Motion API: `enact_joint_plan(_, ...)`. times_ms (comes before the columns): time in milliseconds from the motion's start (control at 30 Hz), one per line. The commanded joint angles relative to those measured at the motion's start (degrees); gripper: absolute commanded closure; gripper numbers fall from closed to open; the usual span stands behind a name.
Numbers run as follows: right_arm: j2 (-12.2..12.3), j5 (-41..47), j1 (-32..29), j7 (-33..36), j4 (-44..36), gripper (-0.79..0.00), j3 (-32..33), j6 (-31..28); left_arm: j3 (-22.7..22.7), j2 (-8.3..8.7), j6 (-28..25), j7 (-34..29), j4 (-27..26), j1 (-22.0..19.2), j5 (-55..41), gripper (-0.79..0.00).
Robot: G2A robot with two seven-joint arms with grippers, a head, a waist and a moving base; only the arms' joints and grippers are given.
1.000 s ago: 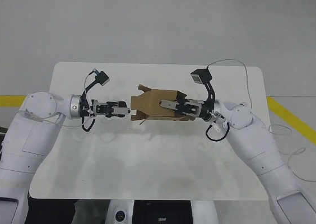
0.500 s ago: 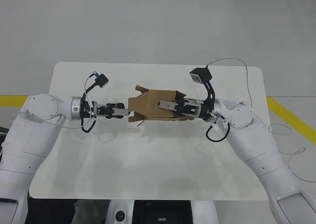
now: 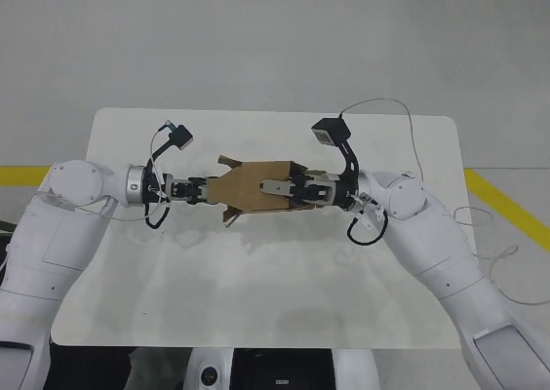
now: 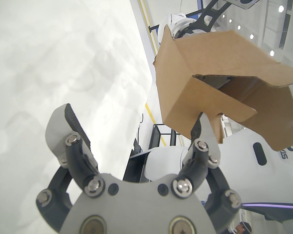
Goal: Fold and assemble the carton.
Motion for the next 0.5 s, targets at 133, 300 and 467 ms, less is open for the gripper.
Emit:
enact_joint_plan(133, -0.4, 0.7, 0.7, 0.4, 0.4, 0.000, -0.7, 0.3, 0.3, -0.12, 0.1, 0.1, 0.3, -0.4, -0.7, -0.785)
enact_joint_plan(300, -0.6, 1.1, 1.0, 0.5, 0.5, 0.000, -1.0, 0.4, 0.4, -0.19, 0.0, 0.1, 0.5, -0.9, -1.3, -0.785)
enact_joint_plan(467, -0.7, 1.5, 1.2, 0.9, 0.5, 0.000, -1.4, 0.8, 0.5, -0.25, -0.1, 0.2, 0.9, -1.1, -1.7, -0.785)
